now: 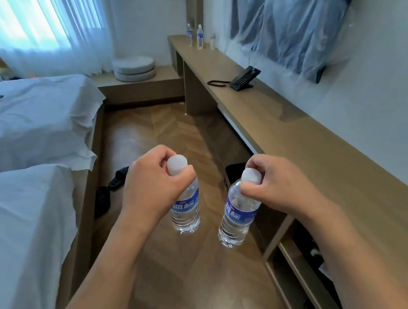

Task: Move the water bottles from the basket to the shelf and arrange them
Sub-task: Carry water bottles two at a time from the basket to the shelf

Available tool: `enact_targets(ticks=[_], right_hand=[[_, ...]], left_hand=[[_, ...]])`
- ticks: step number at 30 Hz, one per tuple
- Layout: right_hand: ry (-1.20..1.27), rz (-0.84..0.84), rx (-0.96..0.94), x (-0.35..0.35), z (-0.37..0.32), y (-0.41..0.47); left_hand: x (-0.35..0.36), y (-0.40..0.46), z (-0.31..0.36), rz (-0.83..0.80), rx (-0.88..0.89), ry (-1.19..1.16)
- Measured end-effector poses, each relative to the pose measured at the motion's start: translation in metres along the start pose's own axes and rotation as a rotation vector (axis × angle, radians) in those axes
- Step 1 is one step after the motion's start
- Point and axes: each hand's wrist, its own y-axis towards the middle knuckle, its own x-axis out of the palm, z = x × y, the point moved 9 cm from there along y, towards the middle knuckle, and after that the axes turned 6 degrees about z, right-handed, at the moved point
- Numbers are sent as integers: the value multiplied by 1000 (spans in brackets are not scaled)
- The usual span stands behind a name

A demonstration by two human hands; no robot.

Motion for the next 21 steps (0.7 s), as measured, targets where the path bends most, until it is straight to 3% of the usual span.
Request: enact_targets(ticks=[12, 21], right_hand=[[68, 12, 30, 70, 46, 318], [72, -64, -29, 106, 44, 565]], left_hand=[[138, 291, -88, -34, -22, 31], [187, 504, -144, 42, -109, 8]])
